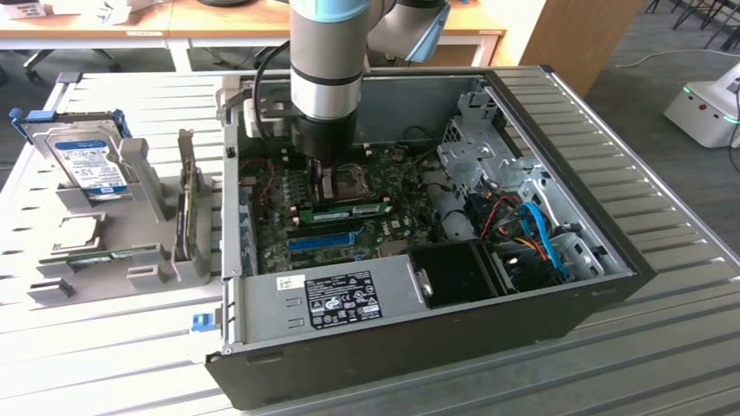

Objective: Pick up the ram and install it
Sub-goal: 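Press down the ram until it locks into place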

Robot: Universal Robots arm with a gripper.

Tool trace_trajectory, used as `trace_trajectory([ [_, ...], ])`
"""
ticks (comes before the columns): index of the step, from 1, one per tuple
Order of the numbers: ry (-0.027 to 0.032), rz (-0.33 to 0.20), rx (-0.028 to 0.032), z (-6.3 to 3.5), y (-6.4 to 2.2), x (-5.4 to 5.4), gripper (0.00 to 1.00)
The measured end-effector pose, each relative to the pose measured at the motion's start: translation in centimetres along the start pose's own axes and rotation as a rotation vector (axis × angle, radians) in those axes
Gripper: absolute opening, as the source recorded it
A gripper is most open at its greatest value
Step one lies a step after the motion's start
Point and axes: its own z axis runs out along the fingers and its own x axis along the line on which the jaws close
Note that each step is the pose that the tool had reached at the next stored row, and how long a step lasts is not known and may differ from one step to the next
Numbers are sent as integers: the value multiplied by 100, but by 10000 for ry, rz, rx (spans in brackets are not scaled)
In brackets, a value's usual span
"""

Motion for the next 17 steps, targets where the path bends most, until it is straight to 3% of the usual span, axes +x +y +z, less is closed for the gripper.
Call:
trace_trajectory([
  [17,0,0,0,17,-1,0,11],
])
